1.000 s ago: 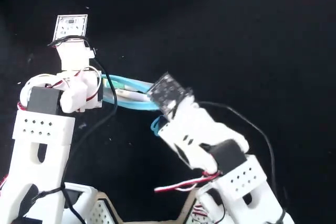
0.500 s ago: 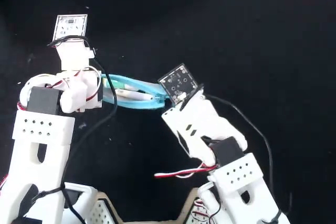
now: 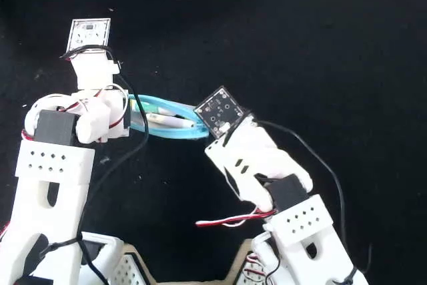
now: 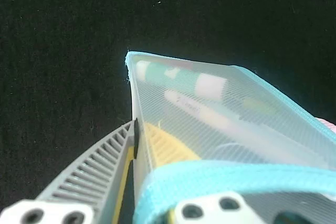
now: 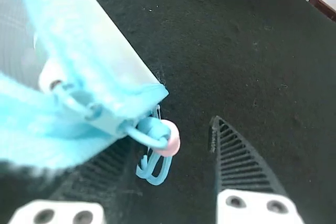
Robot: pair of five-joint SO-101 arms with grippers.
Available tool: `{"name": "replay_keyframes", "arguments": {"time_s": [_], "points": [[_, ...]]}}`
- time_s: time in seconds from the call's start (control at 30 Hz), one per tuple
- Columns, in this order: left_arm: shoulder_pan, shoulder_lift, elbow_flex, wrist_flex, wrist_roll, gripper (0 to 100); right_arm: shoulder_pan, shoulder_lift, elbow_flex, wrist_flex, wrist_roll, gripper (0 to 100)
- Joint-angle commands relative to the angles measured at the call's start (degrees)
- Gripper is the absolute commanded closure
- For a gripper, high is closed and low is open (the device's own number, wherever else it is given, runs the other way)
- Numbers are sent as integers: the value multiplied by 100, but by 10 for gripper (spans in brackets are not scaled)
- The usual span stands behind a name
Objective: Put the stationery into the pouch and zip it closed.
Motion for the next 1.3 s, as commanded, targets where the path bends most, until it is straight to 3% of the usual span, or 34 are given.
{"name": "replay_keyframes", "arguments": {"time_s": [0.0, 0.3, 0.5, 0.73, 1.03, 1.27], "points": [[92, 70, 303, -97, -53, 970, 88, -224, -22, -141, 62, 797], [92, 70, 303, -97, -53, 970, -18, -1815, 171, 686, 70, 800], [92, 70, 303, -97, -53, 970, -18, -1622, 215, 554, 123, 800], [92, 70, 303, -97, -53, 970, -141, -1279, 233, 519, 677, 801], [92, 70, 303, -97, -53, 970, -316, -1314, 268, 343, 255, 801], [92, 70, 303, -97, -53, 970, -334, -1314, 251, 492, 580, 828]]}}
